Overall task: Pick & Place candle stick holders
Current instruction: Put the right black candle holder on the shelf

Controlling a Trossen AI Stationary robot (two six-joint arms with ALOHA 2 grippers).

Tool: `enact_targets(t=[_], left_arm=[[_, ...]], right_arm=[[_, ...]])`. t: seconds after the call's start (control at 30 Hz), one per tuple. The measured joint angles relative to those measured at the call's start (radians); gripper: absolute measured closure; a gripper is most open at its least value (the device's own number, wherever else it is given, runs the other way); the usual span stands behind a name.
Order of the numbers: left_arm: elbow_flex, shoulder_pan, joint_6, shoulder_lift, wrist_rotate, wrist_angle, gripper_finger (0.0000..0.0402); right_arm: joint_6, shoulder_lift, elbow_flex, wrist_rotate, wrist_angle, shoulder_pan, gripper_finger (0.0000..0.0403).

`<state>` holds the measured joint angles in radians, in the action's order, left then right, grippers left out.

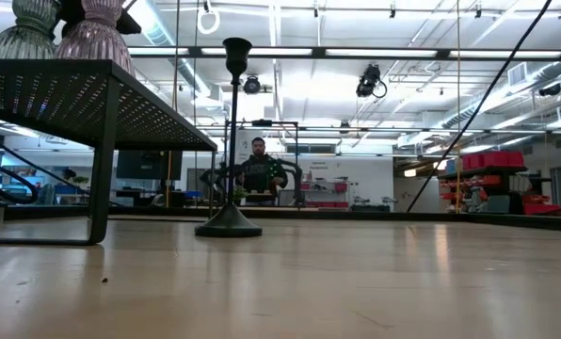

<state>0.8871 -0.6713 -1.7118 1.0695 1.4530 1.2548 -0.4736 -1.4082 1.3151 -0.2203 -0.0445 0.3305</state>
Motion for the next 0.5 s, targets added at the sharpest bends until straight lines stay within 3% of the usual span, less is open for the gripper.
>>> enact_targets(t=[0.5], left_arm=[[0.000, 0.091, 0.006, 0.001, -0.041, 0.036, 0.0393]], right_arm=[[-0.012, 0.000, 0.000, 0.000, 0.006, 0.000, 0.0198]])
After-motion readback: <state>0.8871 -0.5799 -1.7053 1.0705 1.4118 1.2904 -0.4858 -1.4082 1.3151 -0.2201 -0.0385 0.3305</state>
